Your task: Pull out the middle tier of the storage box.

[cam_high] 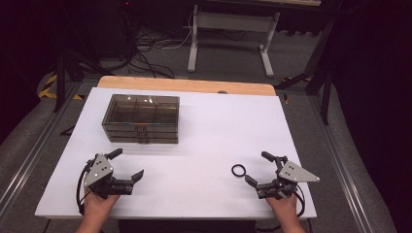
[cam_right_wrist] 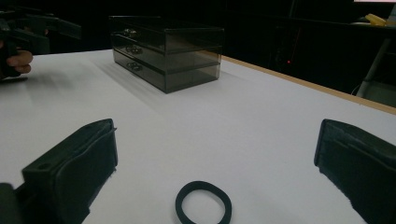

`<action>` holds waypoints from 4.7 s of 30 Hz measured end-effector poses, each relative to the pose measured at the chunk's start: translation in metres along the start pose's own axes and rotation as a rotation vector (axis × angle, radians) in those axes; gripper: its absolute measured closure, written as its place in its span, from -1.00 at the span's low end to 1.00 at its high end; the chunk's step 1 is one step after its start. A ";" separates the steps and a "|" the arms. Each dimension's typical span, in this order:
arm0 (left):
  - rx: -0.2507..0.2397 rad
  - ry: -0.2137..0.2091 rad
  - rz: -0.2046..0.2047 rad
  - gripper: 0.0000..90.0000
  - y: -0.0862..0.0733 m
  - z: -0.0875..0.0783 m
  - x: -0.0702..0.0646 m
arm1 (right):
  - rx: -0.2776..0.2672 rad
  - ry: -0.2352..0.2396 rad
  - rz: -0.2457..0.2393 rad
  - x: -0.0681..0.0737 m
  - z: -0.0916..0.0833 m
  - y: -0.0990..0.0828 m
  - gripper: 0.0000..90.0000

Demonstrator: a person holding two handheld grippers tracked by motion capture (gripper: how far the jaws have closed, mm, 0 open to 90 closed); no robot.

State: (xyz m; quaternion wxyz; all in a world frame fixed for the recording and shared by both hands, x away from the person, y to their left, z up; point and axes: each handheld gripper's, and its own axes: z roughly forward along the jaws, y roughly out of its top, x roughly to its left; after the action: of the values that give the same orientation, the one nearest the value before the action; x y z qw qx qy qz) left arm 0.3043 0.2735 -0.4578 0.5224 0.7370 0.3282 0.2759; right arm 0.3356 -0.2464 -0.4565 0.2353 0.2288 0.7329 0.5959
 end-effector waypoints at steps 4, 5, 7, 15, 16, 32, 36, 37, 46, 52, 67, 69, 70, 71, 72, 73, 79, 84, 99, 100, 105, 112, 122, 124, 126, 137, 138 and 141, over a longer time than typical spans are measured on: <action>-0.002 -0.010 0.011 -1.00 0.000 -0.002 0.001 | 0.004 0.003 0.002 -0.001 0.000 0.000 -0.99; -0.004 -0.009 0.012 -1.00 0.000 -0.002 0.001 | 0.005 0.006 0.001 -0.001 0.001 -0.001 -0.99; -0.004 -0.007 0.013 -1.00 0.001 -0.002 0.002 | 0.009 0.011 0.000 0.000 0.001 -0.001 -0.99; -0.006 -0.021 0.012 -0.98 0.000 -0.003 0.002 | 0.017 0.012 -0.002 0.000 0.003 -0.001 -0.99; -0.004 -0.021 0.019 -0.98 0.001 -0.003 0.003 | 0.016 0.012 0.000 0.000 0.003 -0.001 -0.99; 0.010 -0.024 0.028 -0.93 0.002 -0.003 0.002 | 0.026 0.018 -0.003 0.000 0.005 -0.002 -0.99; 0.020 -0.022 0.044 -0.92 0.006 -0.002 0.001 | 0.030 0.022 -0.002 0.000 0.006 -0.002 -0.99; 0.024 -0.023 0.053 -0.92 0.007 -0.002 0.001 | 0.031 0.025 -0.004 0.001 0.006 -0.002 -0.99; 0.036 -0.018 0.046 -0.89 0.019 0.005 0.002 | 0.036 0.027 -0.008 0.001 0.008 -0.002 -0.99; 0.049 -0.033 0.051 -0.89 0.026 0.012 0.003 | 0.042 0.026 -0.004 0.001 0.008 -0.002 -0.99; 0.069 -0.045 0.074 -0.88 0.040 0.023 0.009 | 0.053 0.026 -0.002 0.001 0.009 -0.003 -0.99; 0.102 -0.059 0.105 -0.76 0.043 0.024 0.010 | 0.050 0.039 0.000 0.001 0.009 -0.003 -0.99; 0.102 -0.059 0.105 -0.75 0.043 0.024 0.010 | 0.050 0.039 0.000 0.001 0.009 -0.003 -0.99; 0.106 -0.057 0.121 -0.75 0.045 0.024 0.010 | 0.052 0.041 -0.001 0.002 0.009 -0.003 -0.99; 0.105 -0.070 0.123 -0.74 0.047 0.023 0.011 | 0.050 0.042 0.000 0.002 0.009 -0.003 -0.99; 0.107 -0.076 0.128 -0.72 0.048 0.023 0.012 | 0.051 0.043 -0.001 0.002 0.009 -0.003 -0.99; 0.124 -0.071 0.196 -0.71 0.051 0.026 0.009 | 0.057 0.048 -0.003 0.002 0.009 -0.003 -0.99; 0.126 -0.063 0.229 -0.71 0.053 0.028 0.007 | 0.052 0.053 -0.001 0.002 0.009 -0.003 -0.99; 0.143 0.018 0.392 -0.64 0.054 0.033 0.001 | 0.052 0.061 -0.004 0.002 0.009 -0.003 -0.99; 0.145 0.031 0.404 -0.64 0.054 0.034 0.000 | 0.052 0.062 -0.004 0.002 0.010 -0.003 -0.99; 0.151 0.095 0.481 -0.60 0.052 0.034 -0.004 | 0.053 0.062 -0.006 0.002 0.010 -0.003 -0.99; 0.147 0.168 0.563 -0.52 0.050 0.037 -0.013 | 0.053 0.063 -0.002 0.002 0.010 -0.003 -0.99; 0.193 0.276 0.711 -0.45 0.052 0.043 -0.022 | 0.053 0.064 -0.001 0.002 0.010 -0.003 -0.98; 0.207 0.287 0.727 -0.47 0.051 0.044 -0.023 | 0.053 0.064 -0.001 0.002 0.010 -0.003 -0.98; 0.224 0.306 0.746 -0.45 0.049 0.046 -0.024 | 0.054 0.064 0.000 0.002 0.010 -0.003 -0.98; 0.279 0.417 0.853 -0.26 0.042 0.053 -0.031 | 0.059 0.064 -0.004 0.002 0.011 -0.003 -0.97; 0.279 0.417 0.853 -0.24 0.042 0.053 -0.031 | 0.059 0.064 -0.004 0.002 0.011 -0.003 -0.97; 0.290 0.446 0.888 -0.18 0.041 0.056 -0.034 | 0.062 0.063 -0.007 0.003 0.011 -0.003 -0.97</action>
State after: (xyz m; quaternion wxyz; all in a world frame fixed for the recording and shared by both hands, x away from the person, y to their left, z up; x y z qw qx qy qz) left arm 0.3329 0.2042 -0.4381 0.1649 0.7933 0.1221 0.5732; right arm 0.3399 -0.2374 -0.4617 0.2072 0.2147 0.7589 0.5788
